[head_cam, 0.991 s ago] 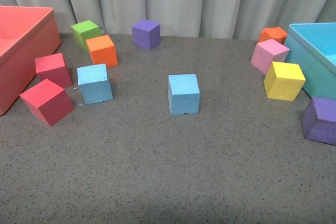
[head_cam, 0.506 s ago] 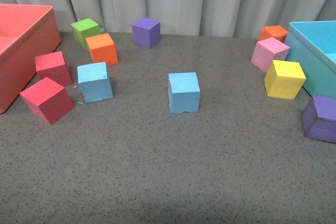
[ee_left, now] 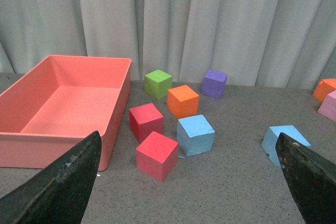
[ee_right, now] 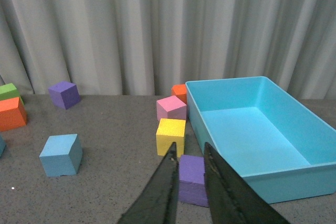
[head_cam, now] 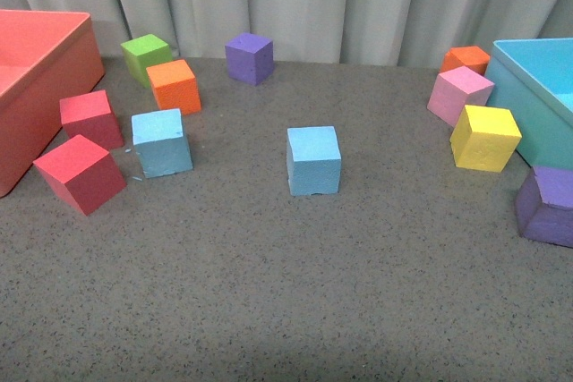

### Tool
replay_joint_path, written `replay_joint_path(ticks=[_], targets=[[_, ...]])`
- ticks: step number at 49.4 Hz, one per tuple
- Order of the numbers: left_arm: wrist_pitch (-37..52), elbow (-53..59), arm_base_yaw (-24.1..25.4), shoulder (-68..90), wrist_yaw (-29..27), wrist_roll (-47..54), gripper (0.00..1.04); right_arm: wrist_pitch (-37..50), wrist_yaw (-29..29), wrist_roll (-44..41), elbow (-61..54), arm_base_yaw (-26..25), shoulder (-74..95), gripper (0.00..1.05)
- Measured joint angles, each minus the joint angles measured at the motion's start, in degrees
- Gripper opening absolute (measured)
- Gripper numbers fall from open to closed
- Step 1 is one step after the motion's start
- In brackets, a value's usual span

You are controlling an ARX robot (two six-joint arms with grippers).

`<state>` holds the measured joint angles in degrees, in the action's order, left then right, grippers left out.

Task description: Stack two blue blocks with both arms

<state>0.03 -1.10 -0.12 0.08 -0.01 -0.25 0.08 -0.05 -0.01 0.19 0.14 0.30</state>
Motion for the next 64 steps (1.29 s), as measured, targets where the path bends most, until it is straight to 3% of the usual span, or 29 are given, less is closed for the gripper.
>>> replay_joint_path(ticks=[10,13,18,22,27,31,38,64], targets=[[-0.26,-0.11,-0.09,0.26,-0.26,-0.09,0.98,0.02,0.00,0.00,0.00,0.00,-0.07,0.61],[-7.61,-3.13,-2.21,6.08,-6.32,-2.97,0.98,0.00,0.00,0.00,0.00,0.00,-0.09,0.73],[1.22,-6.84,-4.61,26.08,-8.57,-6.03,0.98,0.00,-0.02,0.00,0.00,0.00,-0.09,0.96],[9.33,-12.72,-6.73,41.53,-9.33,-7.98,0.98,0.02,0.00,0.02,0.00,0.00,-0.09,0.94],[12.39,-20.63,-9.07,56.54,-10.73,-8.50,0.98,0.00,0.00,0.02,0.00,0.00,-0.09,0.95],[8.44,-30.56,-10.43,72.15,-9.57,-11.54,0.98,0.00,0.00,0.02,0.00,0.00,-0.09,0.95],[1.20,-46.69,-11.52,92.00,-12.26,-15.50,0.98,0.00,0.00,0.02,0.00,0.00,-0.09,0.95],[-15.91,-75.87,-13.55,116.43,-13.40,-18.78,0.98,0.00,0.00,0.02,0.00,0.00,-0.09,0.95]])
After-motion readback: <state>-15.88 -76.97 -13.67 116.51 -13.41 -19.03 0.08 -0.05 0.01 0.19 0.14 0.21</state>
